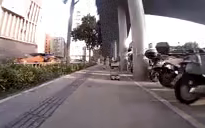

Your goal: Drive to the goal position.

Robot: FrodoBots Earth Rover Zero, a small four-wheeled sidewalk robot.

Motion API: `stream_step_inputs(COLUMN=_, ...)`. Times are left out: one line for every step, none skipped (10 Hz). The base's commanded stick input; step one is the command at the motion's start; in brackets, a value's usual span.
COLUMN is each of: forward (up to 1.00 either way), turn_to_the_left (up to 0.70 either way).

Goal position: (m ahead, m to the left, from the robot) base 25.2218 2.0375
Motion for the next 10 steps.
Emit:
stream_step_inputs(forward=0.45, turn_to_the_left=0.00)
stream_step_inputs(forward=0.45, turn_to_the_left=0.00)
stream_step_inputs(forward=0.45, turn_to_the_left=0.00)
stream_step_inputs(forward=0.45, turn_to_the_left=0.00)
stream_step_inputs(forward=0.45, turn_to_the_left=0.00)
stream_step_inputs(forward=0.47, turn_to_the_left=0.00)
stream_step_inputs(forward=0.66, turn_to_the_left=0.00)
stream_step_inputs(forward=0.70, turn_to_the_left=0.00)
stream_step_inputs(forward=0.70, turn_to_the_left=0.00)
stream_step_inputs(forward=0.70, turn_to_the_left=0.00)
